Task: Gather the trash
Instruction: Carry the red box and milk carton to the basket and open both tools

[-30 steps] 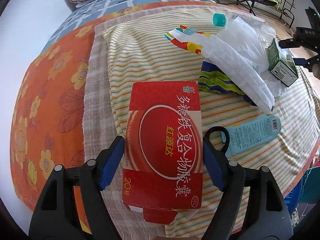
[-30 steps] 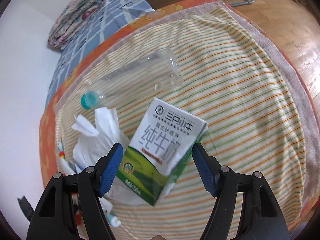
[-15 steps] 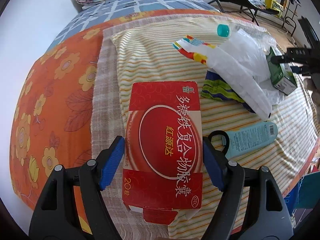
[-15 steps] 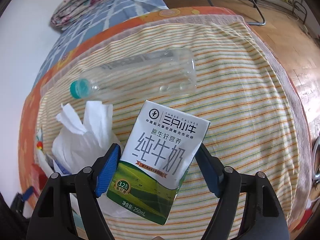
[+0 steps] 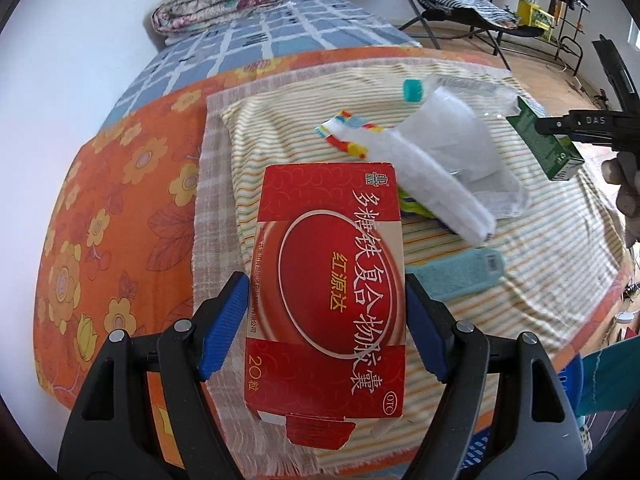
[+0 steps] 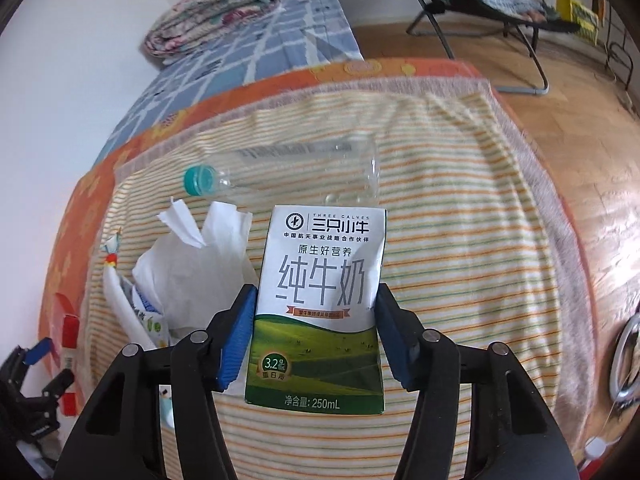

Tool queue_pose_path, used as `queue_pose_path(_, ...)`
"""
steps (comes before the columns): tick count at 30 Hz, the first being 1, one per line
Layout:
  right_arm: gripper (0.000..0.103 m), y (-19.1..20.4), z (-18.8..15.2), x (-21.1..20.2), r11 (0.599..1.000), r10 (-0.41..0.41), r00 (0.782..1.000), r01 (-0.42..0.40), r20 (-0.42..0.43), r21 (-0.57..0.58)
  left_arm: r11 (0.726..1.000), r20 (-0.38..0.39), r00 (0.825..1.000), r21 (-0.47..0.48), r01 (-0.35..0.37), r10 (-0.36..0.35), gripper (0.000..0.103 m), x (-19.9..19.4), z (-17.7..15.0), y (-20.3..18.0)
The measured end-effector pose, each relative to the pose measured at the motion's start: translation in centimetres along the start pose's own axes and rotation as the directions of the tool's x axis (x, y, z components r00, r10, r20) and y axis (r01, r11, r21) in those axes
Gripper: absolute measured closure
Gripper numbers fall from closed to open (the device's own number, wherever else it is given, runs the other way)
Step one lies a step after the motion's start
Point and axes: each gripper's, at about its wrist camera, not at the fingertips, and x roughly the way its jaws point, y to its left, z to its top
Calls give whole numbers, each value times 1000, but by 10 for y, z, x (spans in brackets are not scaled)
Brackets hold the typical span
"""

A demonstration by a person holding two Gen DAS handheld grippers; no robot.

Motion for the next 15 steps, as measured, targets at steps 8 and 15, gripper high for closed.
queue_pose_path(8,46,5,-23,-49,994,64,998,-61,29,-87,999,26,999,28,37,-38,25,-40,-15,-28)
queue_pose_path(15,46,13,-72,-97,976,159,987,-155,12,-155,996,29,996,50,79,-80,25,-75,-46,-61)
